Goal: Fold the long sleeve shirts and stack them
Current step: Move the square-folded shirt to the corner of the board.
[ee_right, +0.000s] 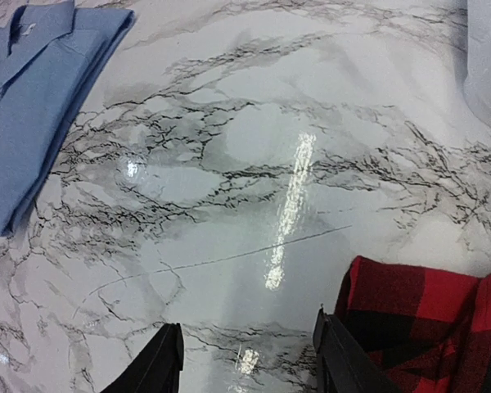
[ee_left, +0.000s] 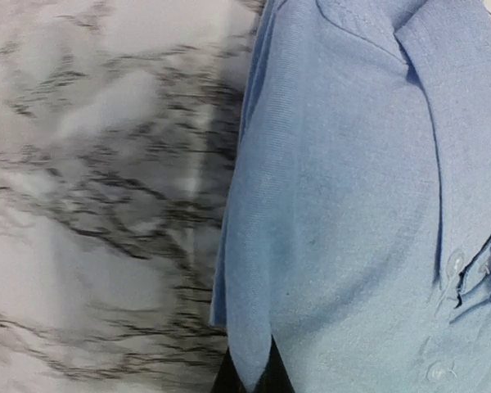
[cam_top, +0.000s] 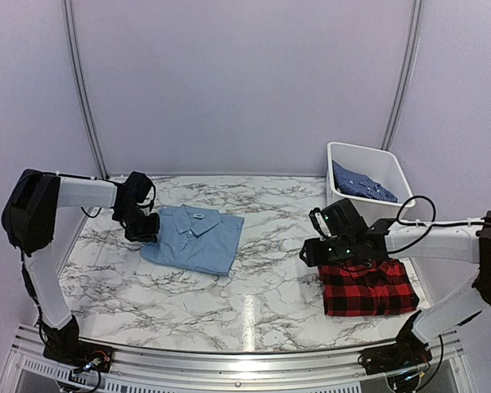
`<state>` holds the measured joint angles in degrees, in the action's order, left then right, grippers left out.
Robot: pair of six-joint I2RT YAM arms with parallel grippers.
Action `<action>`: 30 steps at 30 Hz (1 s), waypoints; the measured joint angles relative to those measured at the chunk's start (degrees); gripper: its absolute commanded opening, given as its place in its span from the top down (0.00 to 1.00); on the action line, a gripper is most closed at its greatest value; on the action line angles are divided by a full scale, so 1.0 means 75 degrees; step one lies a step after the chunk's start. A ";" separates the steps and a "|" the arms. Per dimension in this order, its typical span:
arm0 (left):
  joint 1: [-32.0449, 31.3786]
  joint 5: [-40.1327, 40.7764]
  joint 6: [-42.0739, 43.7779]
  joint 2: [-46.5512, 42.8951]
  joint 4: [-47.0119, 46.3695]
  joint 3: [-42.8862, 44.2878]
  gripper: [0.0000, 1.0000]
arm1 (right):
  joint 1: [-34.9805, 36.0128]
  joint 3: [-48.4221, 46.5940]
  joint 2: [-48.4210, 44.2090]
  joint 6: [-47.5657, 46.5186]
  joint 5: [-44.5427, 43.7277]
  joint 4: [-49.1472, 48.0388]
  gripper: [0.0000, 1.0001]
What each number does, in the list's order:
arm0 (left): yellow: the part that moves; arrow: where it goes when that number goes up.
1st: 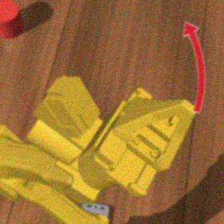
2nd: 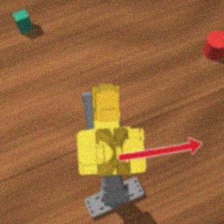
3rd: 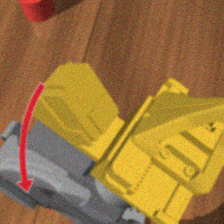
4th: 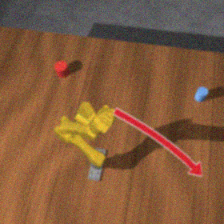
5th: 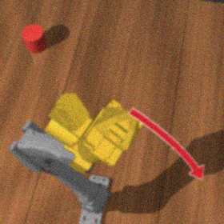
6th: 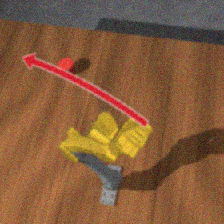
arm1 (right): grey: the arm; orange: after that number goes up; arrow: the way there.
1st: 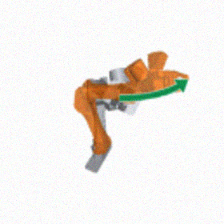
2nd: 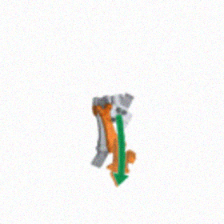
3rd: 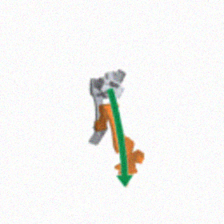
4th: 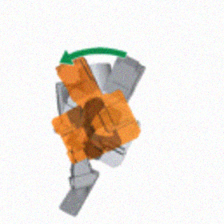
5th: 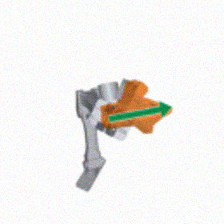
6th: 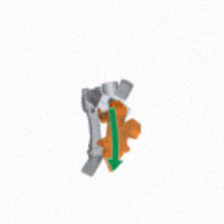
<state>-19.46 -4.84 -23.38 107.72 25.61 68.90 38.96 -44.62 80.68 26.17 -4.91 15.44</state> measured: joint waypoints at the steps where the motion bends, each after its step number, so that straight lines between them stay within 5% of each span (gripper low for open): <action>1: 0.0198 0.0146 0.0125 -0.0012 0.0128 0.0006 1.00 | -0.0035 0.0099 -0.0125 0.0017 -0.0012 0.0006 0.50; 12: 0.1422 0.1402 0.0991 -0.0017 0.1355 0.0551 0.98 | -0.0391 0.0755 -0.0906 0.0026 -0.0117 0.0178 0.49; 17: 0.1565 0.1626 0.1148 0.0012 0.1585 0.0755 0.80 | -0.0425 0.0801 -0.1122 0.0026 -0.0210 0.0315 0.46; 22: 0.1588 0.1816 0.1110 0.0012 0.1664 0.0833 0.51 | -0.0425 0.0801 -0.1209 0.0029 -0.0294 0.0428 0.44; 30: 0.1588 0.1839 0.0790 -0.0146 0.1722 0.0836 0.30 | -0.0353 0.0799 -0.1224 0.0251 -0.0560 0.1070 0.42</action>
<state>-7.55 8.95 -17.45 106.63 38.52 75.18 36.32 -38.63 71.50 28.05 -9.10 23.46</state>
